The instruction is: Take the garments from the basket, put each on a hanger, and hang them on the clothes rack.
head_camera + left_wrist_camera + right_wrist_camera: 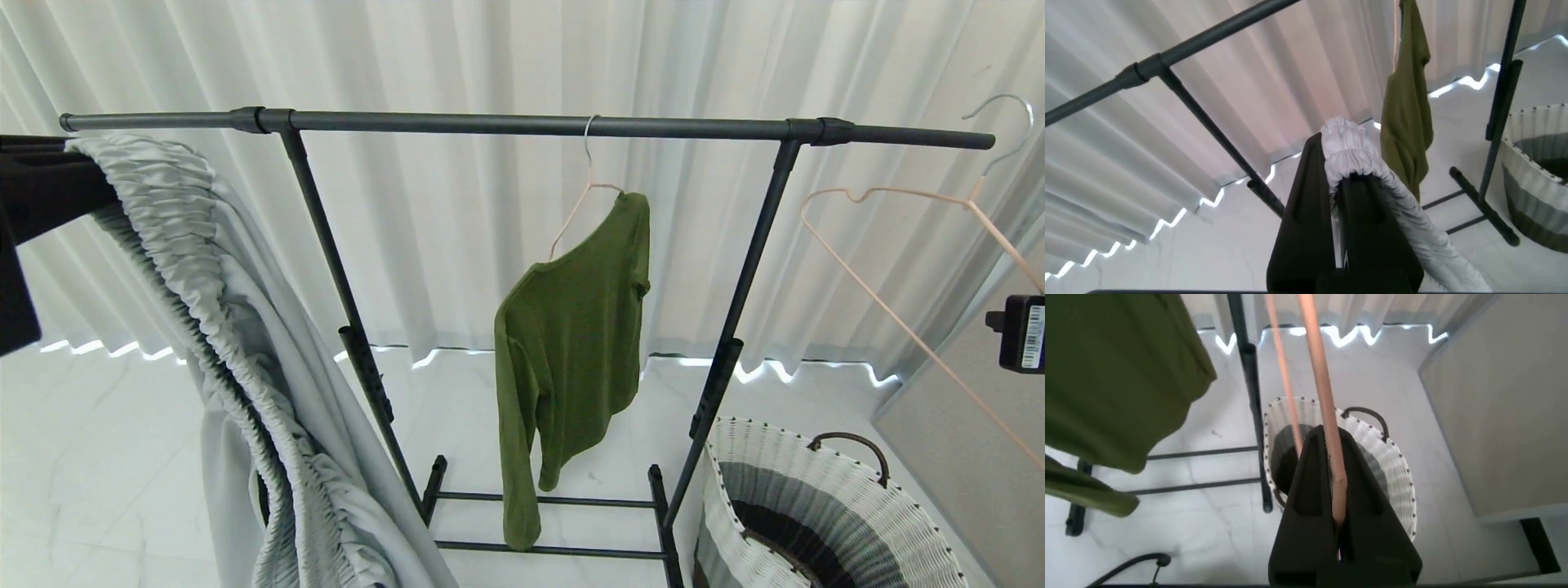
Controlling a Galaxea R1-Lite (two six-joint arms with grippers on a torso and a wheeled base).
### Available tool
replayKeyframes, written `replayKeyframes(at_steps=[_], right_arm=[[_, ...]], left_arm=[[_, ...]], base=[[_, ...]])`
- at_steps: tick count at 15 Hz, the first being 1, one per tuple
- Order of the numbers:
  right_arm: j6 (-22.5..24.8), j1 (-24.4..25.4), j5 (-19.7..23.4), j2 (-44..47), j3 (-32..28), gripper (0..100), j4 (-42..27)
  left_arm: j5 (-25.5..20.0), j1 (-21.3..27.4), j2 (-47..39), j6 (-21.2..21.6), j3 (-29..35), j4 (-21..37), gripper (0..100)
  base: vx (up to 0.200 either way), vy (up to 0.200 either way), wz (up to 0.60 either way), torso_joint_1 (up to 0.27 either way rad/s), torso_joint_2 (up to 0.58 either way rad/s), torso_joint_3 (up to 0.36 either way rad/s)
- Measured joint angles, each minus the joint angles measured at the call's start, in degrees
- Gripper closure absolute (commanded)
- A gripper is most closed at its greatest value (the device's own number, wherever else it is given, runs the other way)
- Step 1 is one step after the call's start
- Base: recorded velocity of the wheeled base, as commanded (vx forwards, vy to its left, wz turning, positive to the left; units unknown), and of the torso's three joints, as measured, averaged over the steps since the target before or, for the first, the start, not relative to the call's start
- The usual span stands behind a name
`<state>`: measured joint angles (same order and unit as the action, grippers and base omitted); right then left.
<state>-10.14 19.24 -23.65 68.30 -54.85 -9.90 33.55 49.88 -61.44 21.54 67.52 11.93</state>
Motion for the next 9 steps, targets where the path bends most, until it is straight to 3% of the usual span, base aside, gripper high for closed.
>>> replayKeyframes(at_steps=[8,9], right_arm=[[0.02,1.82,0.01,-1.08,0.63,100,-0.04],[0.02,1.9,0.01,-1.08,0.63,100,-0.04]], left_arm=[[0.0,-0.39,-0.35,-0.01,0.26,0.0,100],[0.02,-0.39,-0.38,-0.01,0.26,0.02,100]], base=[[0.0,0.2,0.0,0.006,0.0,0.004],[0.0,0.0,0.0,0.0,0.0,0.0]])
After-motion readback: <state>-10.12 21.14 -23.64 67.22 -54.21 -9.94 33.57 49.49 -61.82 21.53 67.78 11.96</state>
